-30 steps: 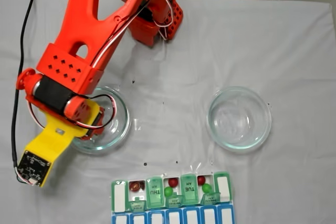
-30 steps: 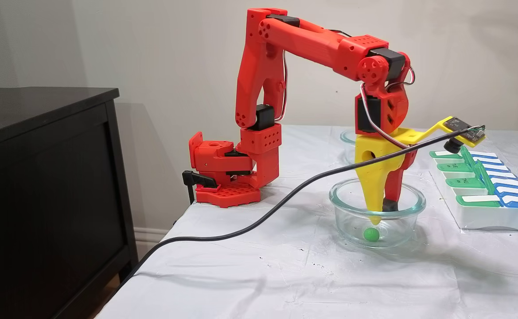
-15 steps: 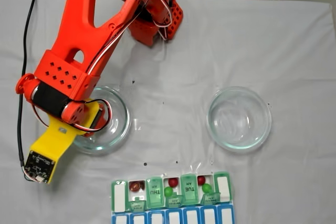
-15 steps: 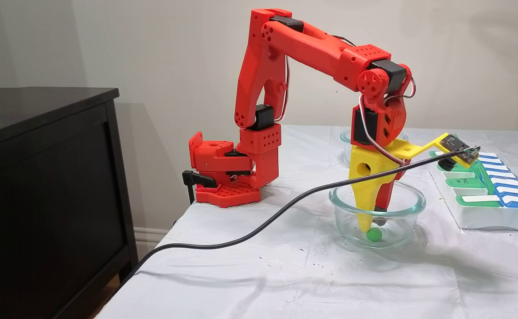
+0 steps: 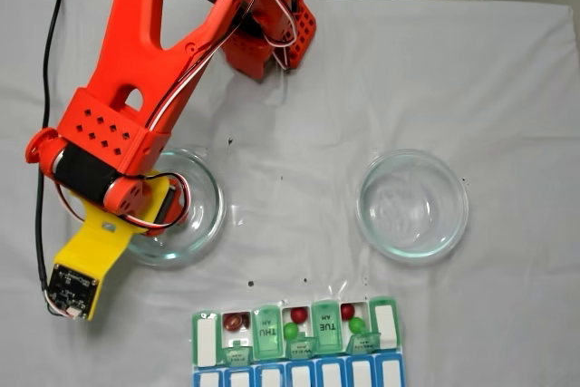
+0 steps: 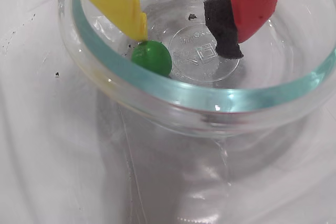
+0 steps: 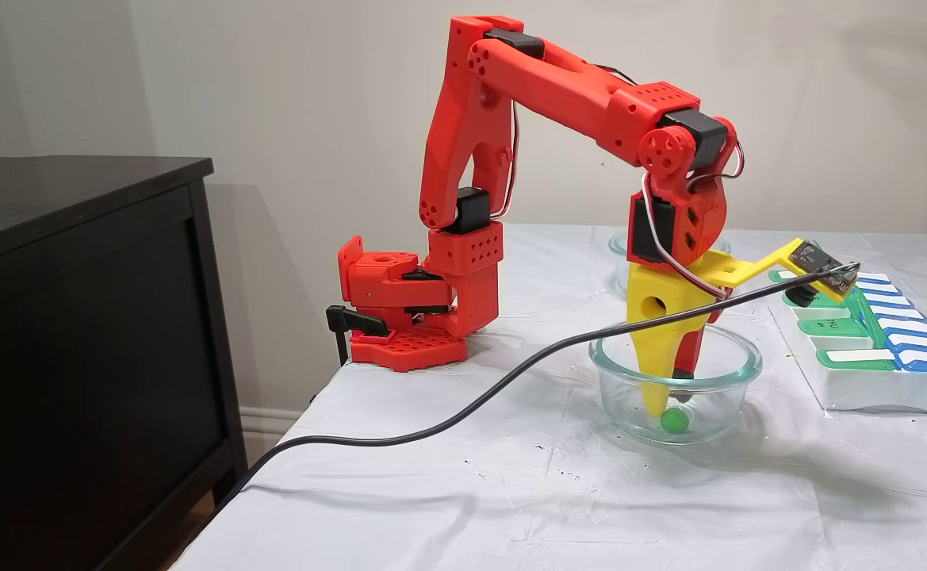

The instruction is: Sort medicines into box.

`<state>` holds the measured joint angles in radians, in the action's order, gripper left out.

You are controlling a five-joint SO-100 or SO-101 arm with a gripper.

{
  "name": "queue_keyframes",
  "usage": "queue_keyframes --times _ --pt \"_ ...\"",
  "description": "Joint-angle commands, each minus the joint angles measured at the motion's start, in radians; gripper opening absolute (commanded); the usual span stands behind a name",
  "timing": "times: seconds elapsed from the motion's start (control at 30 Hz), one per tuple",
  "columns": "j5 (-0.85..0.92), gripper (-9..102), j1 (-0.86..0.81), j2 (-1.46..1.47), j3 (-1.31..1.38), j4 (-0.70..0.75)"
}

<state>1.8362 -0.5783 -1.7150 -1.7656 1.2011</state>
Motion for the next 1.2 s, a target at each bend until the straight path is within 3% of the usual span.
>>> queue_keyframes --times 0.0,0.37,0.9,1.17 --pt "0.048 23 -0.028 -0.025 0.091 -0.021" --pt "0.109 22 -0.035 -0.061 0.087 -0.028" --pt "0.006 14 -0.002 -0.141 0.029 -0.008" --pt "0.063 16 -0.017 -0.138 0.029 -0.034"
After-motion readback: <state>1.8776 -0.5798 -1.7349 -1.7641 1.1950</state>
